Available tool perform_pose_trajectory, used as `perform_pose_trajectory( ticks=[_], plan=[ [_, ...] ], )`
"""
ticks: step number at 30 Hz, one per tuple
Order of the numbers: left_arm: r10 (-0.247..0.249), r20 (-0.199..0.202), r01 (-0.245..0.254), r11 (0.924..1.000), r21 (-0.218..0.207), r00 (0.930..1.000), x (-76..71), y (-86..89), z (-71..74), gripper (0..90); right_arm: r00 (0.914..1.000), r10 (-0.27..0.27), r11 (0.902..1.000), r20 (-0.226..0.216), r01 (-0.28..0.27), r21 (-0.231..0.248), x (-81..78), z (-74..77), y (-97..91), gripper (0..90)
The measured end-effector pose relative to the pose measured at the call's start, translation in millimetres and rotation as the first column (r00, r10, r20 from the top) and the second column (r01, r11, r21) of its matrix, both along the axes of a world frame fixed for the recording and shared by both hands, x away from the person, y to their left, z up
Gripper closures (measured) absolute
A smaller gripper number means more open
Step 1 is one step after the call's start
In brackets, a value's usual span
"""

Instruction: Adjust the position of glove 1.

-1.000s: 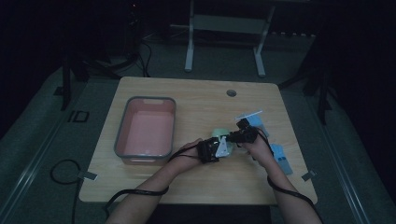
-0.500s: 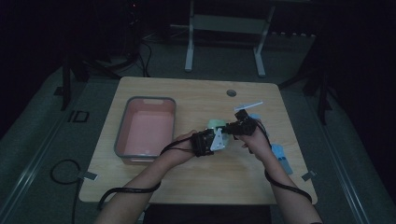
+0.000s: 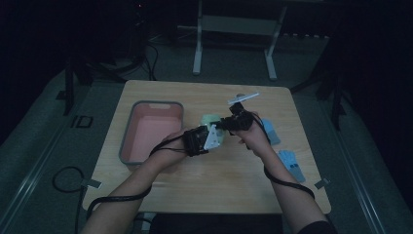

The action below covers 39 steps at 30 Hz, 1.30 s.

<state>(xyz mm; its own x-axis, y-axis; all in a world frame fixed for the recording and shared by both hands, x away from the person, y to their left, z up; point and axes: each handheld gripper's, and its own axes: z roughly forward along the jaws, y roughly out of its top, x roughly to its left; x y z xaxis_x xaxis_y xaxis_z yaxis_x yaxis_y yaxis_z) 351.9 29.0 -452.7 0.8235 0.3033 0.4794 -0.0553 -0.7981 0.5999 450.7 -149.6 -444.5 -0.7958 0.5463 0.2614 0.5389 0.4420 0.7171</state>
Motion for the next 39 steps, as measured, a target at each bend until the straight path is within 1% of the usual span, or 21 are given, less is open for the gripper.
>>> perform_pose_trajectory(
  ticks=[4, 11, 14, 16, 17, 23, 26, 30, 31, 34, 35, 37, 39],
  plan=[
    [0.026, 0.011, -0.026, 0.9996, 0.01, 0.9996, -2.3, 15.7, 4.5, 74.9, 0.9995, 0.03, 0.9995, 0.01, -0.03, -0.009, 1.7, 6.0, 20.1, 71.6],
    [0.072, 0.028, -0.072, 0.9973, 0.013, 0.997, -5.9, 42.0, 11.9, 74.9, 0.9972, 0.072, 0.9974, 0.019, -0.072, -0.004, 6.0, 15.2, 51.4, 71.6],
    [0.095, 0.032, -0.096, 0.9953, 0.016, 0.9949, -7.9, 54.9, 13.8, 74.9, 0.9955, 0.091, 0.9959, 0.027, -0.091, 0.0, 7.0, 18.8, 66.6, 71.6],
    [0.122, 0.036, -0.123, 0.992, 0.027, 0.9918, -9.3, 66.0, 14.2, 74.9, 0.9943, 0.101, 0.9949, 0.034, -0.101, -0.001, 7.2, 20.5, 77.1, 71.6],
    [0.129, 0.033, -0.13, 0.9912, 0.023, 0.991, -9.8, 69.3, 14.0, 75.0, 0.9939, 0.105, 0.9944, 0.034, -0.105, 0.003, 7.5, 21.1, 83.8, 71.6],
    [0.172, 0.033, -0.173, 0.9849, 0.014, 0.9845, -13.7, 94.4, 9.5, 74.9, 0.99, 0.137, 0.9906, 0.037, -0.136, -0.01, 7.7, 20.8, 113.7, 71.6],
    [0.193, 0.031, -0.194, 0.9809, 0.016, 0.9807, -15.7, 107.6, 6.9, 74.9, 0.9868, 0.158, 0.9874, 0.035, -0.158, -0.009, 8.2, 18.6, 130.6, 71.6],
    [0.224, 0.02, -0.224, 0.9744, 0.016, 0.9744, -18.0, 125.6, 1.8, 75.0, 0.9831, 0.182, 0.9832, 0.019, -0.182, -0.008, 10.3, 13.3, 151.6, 71.6],
    [0.229, 0.021, -0.229, 0.9732, 0.014, 0.9732, -18.2, 128.3, 0.1, 75.0, 0.9814, 0.191, 0.9816, 0.018, -0.191, -0.011, 11.0, 11.6, 156.7, 71.6],
    [0.247, 0.014, -0.248, 0.9686, 0.024, 0.9688, -17.7, 138.1, -7.4, 75.0, 0.9789, 0.204, 0.9789, 0.009, -0.204, -0.012, 13.5, 5.2, 170.3, 71.6],
    [0.25, 0.011, -0.251, 0.9677, 0.029, 0.9681, -17.1, 140.0, -9.4, 75.0, 0.9781, 0.208, 0.9779, -0.002, -0.208, -0.015, 14.7, 2.7, 174.0, 71.6],
    [0.259, -0.009, -0.259, 0.9652, 0.037, 0.9658, -14.5, 144.4, -15.7, 74.9, 0.9769, 0.214, 0.9766, -0.005, -0.214, -0.023, 16.5, -2.9, 180.0, 71.5],
    [0.265, -0.04, -0.263, 0.9639, 0.043, 0.9635, -9.8, 147.7, -24.6, 75.0, 0.9764, 0.215, 0.976, -0.022, -0.216, -0.032, 18.7, -12.2, 185.5, 71.5]
  ],
)
